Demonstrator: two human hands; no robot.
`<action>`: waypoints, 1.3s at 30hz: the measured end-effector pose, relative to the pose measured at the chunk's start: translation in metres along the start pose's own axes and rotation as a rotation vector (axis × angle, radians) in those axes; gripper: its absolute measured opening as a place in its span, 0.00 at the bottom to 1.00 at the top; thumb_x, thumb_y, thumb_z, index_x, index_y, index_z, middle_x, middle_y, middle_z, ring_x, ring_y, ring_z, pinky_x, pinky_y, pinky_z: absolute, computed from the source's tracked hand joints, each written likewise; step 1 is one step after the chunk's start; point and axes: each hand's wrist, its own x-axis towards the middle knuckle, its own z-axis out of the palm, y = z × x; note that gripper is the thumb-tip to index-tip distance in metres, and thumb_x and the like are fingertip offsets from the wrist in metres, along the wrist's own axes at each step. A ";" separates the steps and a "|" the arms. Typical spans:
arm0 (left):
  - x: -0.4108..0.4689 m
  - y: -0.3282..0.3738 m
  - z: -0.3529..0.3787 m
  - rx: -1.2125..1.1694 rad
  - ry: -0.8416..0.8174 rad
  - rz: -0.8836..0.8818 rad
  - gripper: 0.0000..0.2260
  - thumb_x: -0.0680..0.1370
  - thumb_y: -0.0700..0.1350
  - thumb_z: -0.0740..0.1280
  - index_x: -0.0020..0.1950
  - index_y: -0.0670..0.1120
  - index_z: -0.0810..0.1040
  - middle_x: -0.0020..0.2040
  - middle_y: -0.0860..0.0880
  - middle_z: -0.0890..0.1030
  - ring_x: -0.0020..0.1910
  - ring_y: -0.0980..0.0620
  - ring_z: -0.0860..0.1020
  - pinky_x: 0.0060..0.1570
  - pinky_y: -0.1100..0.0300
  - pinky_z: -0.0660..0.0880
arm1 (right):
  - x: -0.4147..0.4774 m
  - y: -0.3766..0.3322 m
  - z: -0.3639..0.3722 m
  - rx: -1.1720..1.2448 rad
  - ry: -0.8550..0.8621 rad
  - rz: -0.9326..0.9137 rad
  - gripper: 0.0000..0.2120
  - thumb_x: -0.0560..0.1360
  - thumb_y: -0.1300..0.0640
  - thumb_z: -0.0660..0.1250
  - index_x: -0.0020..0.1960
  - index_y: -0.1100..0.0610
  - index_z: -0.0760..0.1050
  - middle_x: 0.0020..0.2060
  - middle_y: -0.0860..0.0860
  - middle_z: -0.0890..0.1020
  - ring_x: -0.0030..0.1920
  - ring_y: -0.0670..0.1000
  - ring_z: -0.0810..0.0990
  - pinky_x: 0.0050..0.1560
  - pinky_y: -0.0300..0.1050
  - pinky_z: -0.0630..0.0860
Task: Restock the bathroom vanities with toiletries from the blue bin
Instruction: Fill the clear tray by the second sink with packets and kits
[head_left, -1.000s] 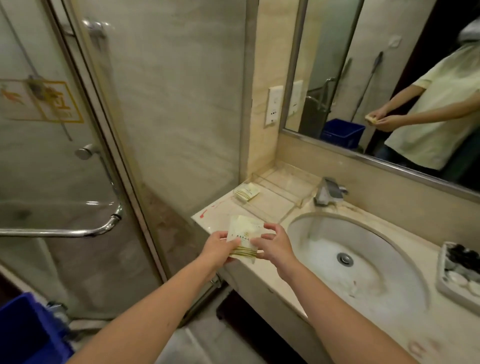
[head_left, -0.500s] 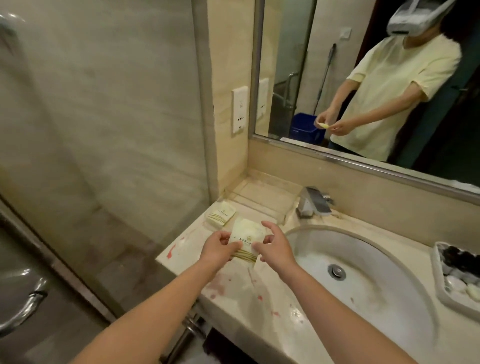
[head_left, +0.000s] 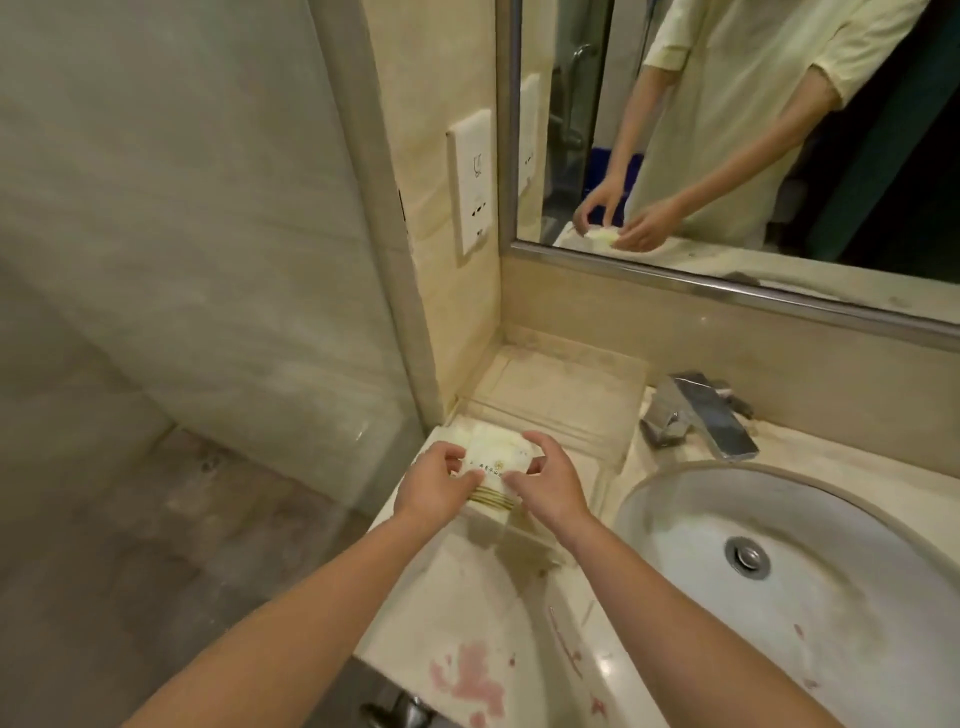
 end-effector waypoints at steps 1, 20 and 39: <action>0.009 -0.003 0.001 0.036 0.000 0.010 0.18 0.72 0.49 0.74 0.59 0.48 0.76 0.55 0.50 0.80 0.53 0.52 0.78 0.60 0.53 0.74 | 0.007 0.003 0.004 0.003 0.004 0.014 0.28 0.70 0.64 0.71 0.68 0.50 0.69 0.38 0.49 0.76 0.39 0.50 0.78 0.43 0.45 0.77; 0.039 -0.029 0.020 0.377 -0.058 0.209 0.19 0.73 0.48 0.71 0.64 0.52 0.74 0.62 0.54 0.73 0.62 0.53 0.70 0.58 0.59 0.70 | 0.040 0.031 0.027 -0.402 0.011 0.122 0.32 0.71 0.50 0.72 0.72 0.49 0.65 0.60 0.50 0.71 0.52 0.51 0.79 0.45 0.44 0.75; -0.047 -0.017 0.023 0.311 0.129 0.252 0.16 0.75 0.47 0.69 0.62 0.52 0.76 0.61 0.53 0.76 0.63 0.52 0.72 0.61 0.55 0.70 | -0.030 0.027 -0.009 -0.486 -0.052 -0.105 0.23 0.77 0.52 0.65 0.71 0.50 0.68 0.67 0.50 0.70 0.64 0.51 0.72 0.59 0.48 0.74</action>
